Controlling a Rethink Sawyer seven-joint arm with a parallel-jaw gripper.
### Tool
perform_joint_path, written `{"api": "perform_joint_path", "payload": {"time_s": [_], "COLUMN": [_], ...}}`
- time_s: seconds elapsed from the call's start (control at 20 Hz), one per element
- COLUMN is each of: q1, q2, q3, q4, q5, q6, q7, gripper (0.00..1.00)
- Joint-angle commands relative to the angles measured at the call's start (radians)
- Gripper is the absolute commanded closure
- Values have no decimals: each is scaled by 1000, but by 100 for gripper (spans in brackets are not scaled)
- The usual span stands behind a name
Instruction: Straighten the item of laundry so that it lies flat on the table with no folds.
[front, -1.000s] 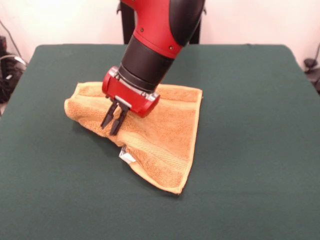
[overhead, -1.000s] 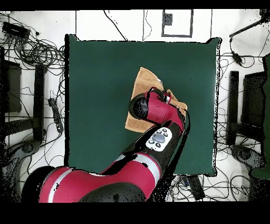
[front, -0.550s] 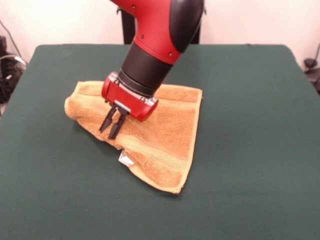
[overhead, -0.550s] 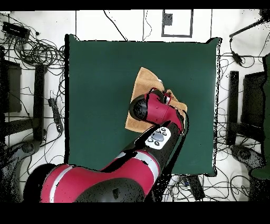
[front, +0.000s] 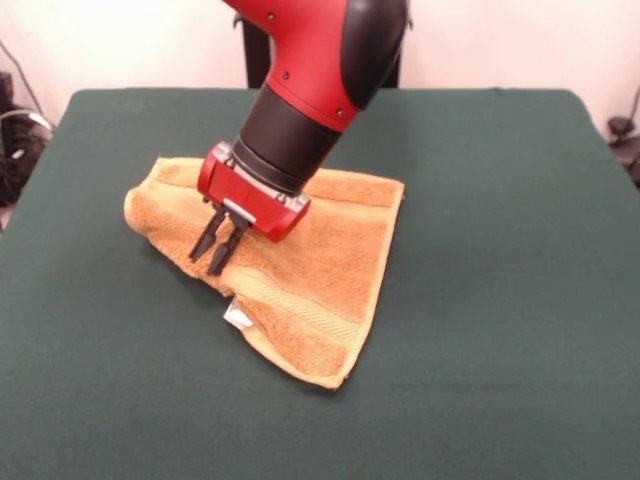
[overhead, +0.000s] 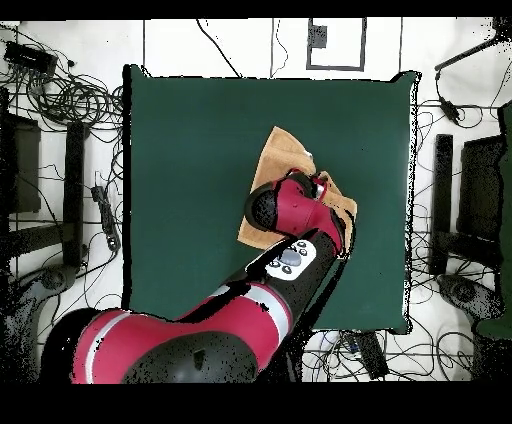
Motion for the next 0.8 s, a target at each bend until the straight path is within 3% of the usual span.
{"api": "perform_joint_path", "payload": {"time_s": [0.05,0.8], "q1": [37,56], "q2": [30,50], "q3": [14,-29], "q4": [-28,-39], "q5": [21,17], "q6": [-36,-56], "q7": [168,165], "gripper": [100,100]}}
